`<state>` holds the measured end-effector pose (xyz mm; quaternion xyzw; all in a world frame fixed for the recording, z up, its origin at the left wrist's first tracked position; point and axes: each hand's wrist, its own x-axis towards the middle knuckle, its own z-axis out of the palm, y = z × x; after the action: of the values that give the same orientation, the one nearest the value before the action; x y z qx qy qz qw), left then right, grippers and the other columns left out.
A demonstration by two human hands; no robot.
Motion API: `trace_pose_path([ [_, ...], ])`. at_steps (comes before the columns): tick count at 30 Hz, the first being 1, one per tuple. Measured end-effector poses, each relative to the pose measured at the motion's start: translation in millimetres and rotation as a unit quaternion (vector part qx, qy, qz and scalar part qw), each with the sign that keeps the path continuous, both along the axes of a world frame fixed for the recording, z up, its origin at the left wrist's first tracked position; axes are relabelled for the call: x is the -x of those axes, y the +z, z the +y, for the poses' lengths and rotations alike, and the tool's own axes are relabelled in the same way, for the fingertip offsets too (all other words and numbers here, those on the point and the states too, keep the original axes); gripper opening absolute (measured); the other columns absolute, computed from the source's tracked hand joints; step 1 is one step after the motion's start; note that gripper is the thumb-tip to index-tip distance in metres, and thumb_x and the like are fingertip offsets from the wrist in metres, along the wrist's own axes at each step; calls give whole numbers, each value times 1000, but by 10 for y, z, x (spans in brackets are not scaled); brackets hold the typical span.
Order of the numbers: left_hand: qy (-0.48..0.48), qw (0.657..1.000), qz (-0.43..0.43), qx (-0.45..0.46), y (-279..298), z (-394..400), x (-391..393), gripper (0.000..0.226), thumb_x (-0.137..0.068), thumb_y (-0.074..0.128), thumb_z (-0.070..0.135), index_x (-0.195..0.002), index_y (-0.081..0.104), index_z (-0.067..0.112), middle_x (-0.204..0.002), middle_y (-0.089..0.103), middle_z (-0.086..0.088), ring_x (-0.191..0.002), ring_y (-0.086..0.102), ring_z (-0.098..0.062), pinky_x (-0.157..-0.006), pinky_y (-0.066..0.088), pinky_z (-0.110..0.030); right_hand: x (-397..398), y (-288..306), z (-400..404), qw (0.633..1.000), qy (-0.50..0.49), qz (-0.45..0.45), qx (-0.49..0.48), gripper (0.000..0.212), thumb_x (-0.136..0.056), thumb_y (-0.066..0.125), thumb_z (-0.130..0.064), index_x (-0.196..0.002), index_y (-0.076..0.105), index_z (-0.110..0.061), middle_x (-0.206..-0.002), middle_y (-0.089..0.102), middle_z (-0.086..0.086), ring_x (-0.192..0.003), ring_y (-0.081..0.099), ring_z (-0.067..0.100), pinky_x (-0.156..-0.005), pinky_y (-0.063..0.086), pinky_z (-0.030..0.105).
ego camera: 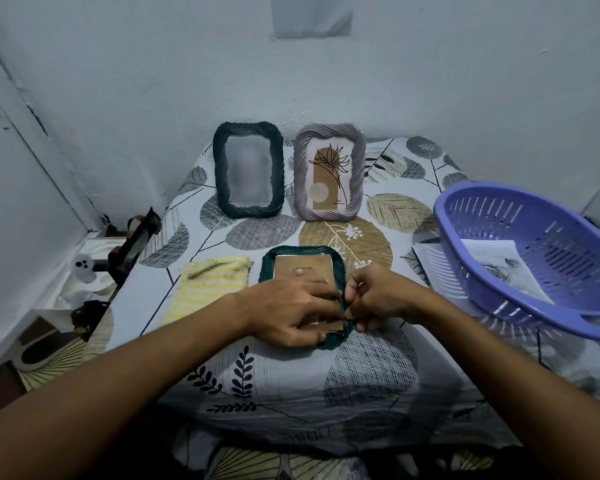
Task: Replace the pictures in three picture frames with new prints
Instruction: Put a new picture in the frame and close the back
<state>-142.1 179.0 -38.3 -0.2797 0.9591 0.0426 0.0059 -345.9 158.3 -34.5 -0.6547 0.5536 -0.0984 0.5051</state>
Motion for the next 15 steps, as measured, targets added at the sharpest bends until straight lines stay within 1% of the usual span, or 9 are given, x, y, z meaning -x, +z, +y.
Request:
trace_pose_path([
  [4,2,1000,-8,0,-30,16,5,47,-88,43,45,-129,53,24,-133,49,-9,-117,48,-27,-95,42,-48,-2,-2,2,1000,-1,1,4,25,-81,65,12,-82,51,-9,-61,64,9,-50,64,22,-44,51,25],
  [9,-6,1000,-8,8,-5,24,42,43,-86,51,36,-126,55,22,-131,48,-9,-115,47,-23,-95,41,-48,-2,-4,5,1000,1,1,7,24,-81,64,12,-83,52,-9,-64,65,11,-54,66,23,-48,54,28],
  [15,-9,1000,-10,-4,10,15,70,43,-84,48,35,-123,57,19,-129,51,-10,-118,48,-25,-94,43,-45,1,1,-2,1000,5,3,6,23,-83,63,12,-84,51,-9,-68,65,13,-54,66,23,-50,56,28],
])
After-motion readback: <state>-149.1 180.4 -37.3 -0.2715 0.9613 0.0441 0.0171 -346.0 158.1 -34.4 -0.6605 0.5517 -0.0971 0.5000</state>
